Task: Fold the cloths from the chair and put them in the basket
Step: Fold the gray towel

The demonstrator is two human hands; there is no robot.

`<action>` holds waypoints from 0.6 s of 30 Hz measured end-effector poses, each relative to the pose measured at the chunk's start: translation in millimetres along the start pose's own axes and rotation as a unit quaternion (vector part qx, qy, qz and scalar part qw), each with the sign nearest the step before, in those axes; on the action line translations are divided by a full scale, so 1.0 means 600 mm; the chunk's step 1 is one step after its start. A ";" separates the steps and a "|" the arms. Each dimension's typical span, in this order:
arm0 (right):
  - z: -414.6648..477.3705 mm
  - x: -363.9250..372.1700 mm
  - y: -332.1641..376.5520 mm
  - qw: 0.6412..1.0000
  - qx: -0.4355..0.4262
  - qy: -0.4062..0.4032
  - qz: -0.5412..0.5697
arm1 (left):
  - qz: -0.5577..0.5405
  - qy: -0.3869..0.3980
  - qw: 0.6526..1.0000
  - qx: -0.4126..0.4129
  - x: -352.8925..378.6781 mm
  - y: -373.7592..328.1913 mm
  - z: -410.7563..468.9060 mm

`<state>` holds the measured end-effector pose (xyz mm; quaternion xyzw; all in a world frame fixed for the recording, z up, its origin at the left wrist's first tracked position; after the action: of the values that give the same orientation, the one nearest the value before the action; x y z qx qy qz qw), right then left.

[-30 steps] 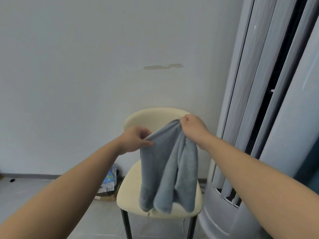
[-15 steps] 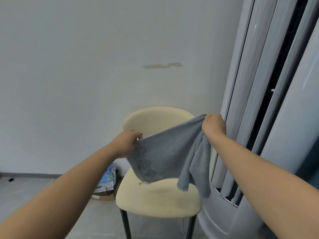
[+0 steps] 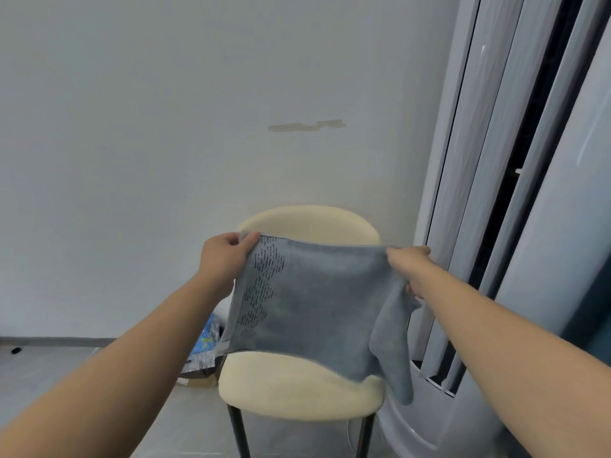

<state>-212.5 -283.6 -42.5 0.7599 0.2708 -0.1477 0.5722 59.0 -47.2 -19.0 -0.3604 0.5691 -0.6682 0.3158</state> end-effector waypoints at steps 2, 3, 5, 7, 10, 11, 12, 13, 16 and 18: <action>-0.006 0.012 -0.001 0.998 0.004 0.051 0.039 | -0.024 0.008 0.998 -0.050 0.022 0.009 0.001; -0.011 0.017 0.000 0.996 -0.003 0.076 0.046 | -0.027 0.019 0.997 -0.066 0.034 0.015 0.000; -0.020 0.028 0.001 0.992 -0.012 0.118 0.049 | -0.031 0.044 0.995 -0.085 0.056 0.027 -0.002; -0.034 0.038 0.003 0.987 -0.028 0.150 0.057 | -0.030 0.062 0.993 -0.091 0.073 0.038 -0.008; -0.065 0.054 0.021 0.977 -0.083 0.176 0.085 | 0.003 0.066 0.995 -0.081 0.084 0.051 -0.015; -0.076 0.060 0.027 0.973 -0.110 0.174 0.102 | 0.009 0.063 0.995 -0.079 0.088 0.056 -0.018; -0.084 0.065 0.031 0.970 -0.135 0.166 0.116 | 0.006 0.057 0.995 -0.079 0.092 0.060 -0.024; -0.091 0.073 0.033 0.968 -0.161 0.151 0.117 | 0.003 0.050 0.996 -0.079 0.097 0.062 -0.031; -0.110 0.096 0.035 0.966 -0.236 0.085 0.067 | 0.003 0.054 0.996 -0.067 0.112 0.064 -0.053; -0.121 0.109 0.035 0.959 -0.274 0.058 0.034 | 0.009 0.072 0.996 -0.047 0.117 0.063 -0.066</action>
<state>-153.2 -203.1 -38.9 0.5901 0.3075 -0.0038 0.7464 -12.1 -90.5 -51.5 -0.3208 0.6243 -0.6619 0.2630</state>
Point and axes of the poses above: each hand's wrist, its own z-axis towards the middle knuckle, its own x-axis out of the palm, y = z × x, the point moved 5 cm from there along z, towards the middle knuckle, and after that the axes turned 10 degrees about -z, right-handed, at the moved point
